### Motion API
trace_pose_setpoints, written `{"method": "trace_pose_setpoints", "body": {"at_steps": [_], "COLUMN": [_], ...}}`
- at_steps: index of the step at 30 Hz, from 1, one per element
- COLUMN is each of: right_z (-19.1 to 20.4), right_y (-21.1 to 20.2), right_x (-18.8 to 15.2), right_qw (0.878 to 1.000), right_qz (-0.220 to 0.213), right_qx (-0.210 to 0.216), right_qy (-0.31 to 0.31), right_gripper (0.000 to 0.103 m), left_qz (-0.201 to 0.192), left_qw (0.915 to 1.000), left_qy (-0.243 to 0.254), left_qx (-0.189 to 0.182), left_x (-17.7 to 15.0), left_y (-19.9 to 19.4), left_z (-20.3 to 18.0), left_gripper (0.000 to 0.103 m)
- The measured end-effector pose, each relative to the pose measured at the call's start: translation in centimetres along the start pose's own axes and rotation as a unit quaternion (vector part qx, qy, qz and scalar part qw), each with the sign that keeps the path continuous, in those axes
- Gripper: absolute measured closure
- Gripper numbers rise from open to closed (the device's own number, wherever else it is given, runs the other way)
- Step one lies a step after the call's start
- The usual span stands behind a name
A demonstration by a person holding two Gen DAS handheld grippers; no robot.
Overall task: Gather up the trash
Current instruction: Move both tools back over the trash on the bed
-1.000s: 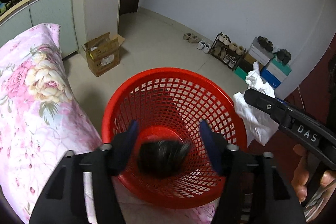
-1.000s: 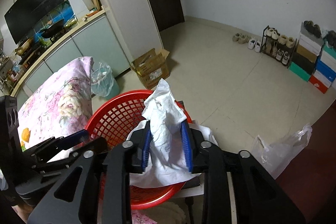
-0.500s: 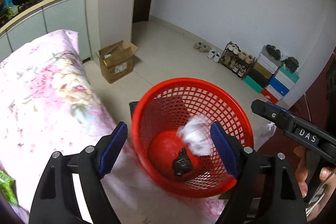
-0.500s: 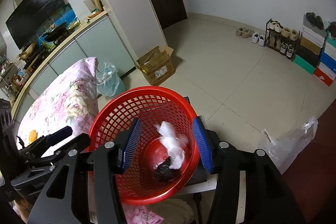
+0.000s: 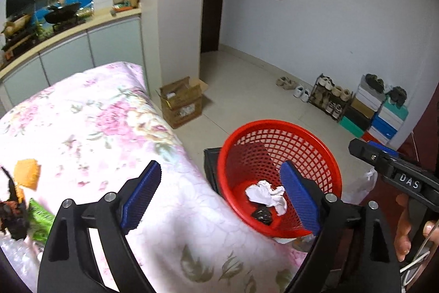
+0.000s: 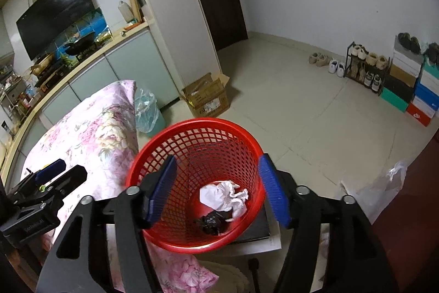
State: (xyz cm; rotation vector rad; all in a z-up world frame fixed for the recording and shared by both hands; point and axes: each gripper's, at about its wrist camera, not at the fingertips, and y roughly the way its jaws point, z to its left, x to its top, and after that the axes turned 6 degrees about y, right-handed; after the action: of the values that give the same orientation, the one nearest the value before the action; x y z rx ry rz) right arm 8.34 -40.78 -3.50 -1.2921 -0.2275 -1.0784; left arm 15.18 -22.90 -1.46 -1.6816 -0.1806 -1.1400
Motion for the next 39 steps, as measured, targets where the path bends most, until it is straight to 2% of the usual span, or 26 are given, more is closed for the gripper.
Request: {"method": "trace_pose_setpoints", "body": {"at_steps": [3, 13, 19, 21, 22, 26, 30, 33, 36, 39], "right_z": [0.8, 4.3, 6.5, 7.5, 7.8, 9.1, 10.8, 11.9, 12.6, 13.0], "right_y": [-0.8, -3.5, -5.6, -6.2, -6.4, -6.6, -6.6, -6.8, -6.8, -6.3], "right_x": [-0.2, -0.9, -1.9, -2.4, -2.6, -2.8, -3.3, -3.8, -4.3, -4.5], "right_qw": [1.0, 0.997, 0.99, 0.987, 0.986, 0.985, 0.983, 0.98, 0.978, 0.978], "right_qz": [-0.015, -0.047, -0.082, -0.097, -0.101, -0.083, -0.064, -0.065, -0.06, -0.051], "right_qx": [0.007, 0.047, 0.073, 0.077, 0.081, 0.104, 0.129, 0.138, 0.148, 0.153], "right_qy": [-0.008, -0.044, -0.083, -0.099, -0.101, -0.107, -0.112, -0.126, -0.133, -0.134], "right_gripper": [0.028, 0.027, 0.023, 0.015, 0.014, 0.014, 0.014, 0.014, 0.014, 0.014], "left_qz": [-0.009, -0.05, -0.083, -0.089, -0.091, -0.091, -0.086, -0.079, -0.078, -0.08], "left_qw": [0.9999, 0.997, 0.9929, 0.9912, 0.9902, 0.9873, 0.9834, 0.9778, 0.9662, 0.9509], "left_qy": [-0.002, -0.017, -0.038, -0.043, -0.044, -0.045, -0.079, -0.113, -0.157, -0.201], "left_qx": [0.012, 0.056, 0.077, 0.088, 0.097, 0.122, 0.139, 0.158, 0.189, 0.222], "left_x": [-0.4, -2.0, -3.8, -4.4, -4.9, -6.3, -8.0, -9.7, -11.3, -12.9], "left_y": [-1.1, -5.5, -9.1, -10.1, -10.7, -12.6, -14.5, -16.3, -18.4, -20.7], "left_z": [0.5, 2.4, 3.8, 4.3, 4.6, 6.0, 8.8, 12.0, 15.7, 19.5], "left_gripper": [0.015, 0.011, 0.009, 0.009, 0.008, 0.008, 0.008, 0.008, 0.008, 0.008]}}
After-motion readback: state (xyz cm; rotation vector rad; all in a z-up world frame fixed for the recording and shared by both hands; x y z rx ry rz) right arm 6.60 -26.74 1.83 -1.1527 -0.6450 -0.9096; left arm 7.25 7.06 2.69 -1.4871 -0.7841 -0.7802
